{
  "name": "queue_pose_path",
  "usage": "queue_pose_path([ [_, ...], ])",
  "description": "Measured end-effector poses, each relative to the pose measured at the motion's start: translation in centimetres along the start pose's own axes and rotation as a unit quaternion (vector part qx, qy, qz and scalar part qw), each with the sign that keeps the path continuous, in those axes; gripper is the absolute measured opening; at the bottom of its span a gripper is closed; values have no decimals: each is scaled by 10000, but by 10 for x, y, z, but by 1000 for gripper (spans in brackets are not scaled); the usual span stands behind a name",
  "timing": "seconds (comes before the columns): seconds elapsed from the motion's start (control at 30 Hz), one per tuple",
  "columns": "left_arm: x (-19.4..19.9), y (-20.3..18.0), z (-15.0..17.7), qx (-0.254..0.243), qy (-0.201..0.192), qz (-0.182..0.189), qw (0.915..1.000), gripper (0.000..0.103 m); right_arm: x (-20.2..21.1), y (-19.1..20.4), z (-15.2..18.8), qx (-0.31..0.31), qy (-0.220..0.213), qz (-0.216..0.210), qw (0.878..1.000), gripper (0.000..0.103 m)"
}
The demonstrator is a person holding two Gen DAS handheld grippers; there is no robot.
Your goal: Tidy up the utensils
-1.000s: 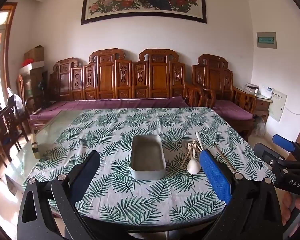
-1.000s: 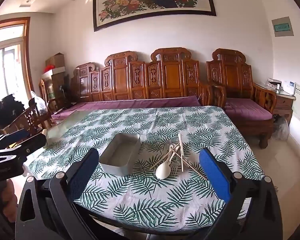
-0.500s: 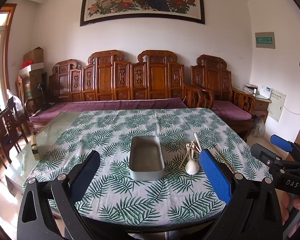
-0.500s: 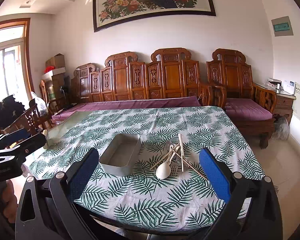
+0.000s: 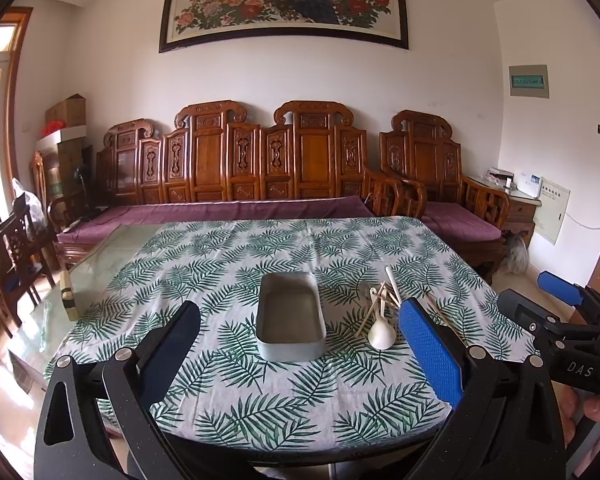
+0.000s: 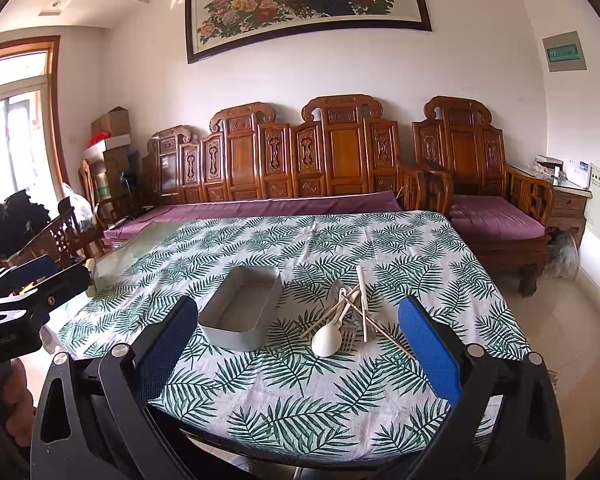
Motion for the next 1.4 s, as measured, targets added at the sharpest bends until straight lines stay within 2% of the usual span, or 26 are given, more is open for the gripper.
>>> queue_pose_path([
  [1.4, 5, -4, -2, -61, -42, 78, 9999, 97, 2, -6, -3, -36, -54, -19, 10000, 100],
])
Point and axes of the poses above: each gripper's, at about its wrist camera, not at the fingertips, and x roughly against the way its jaws point, y to its left, z to its underside, the point moved 3 cm from there along -x, roughly the way its jaws point, and after that the axes turned 6 degrees about x, right-handed, at the moved point
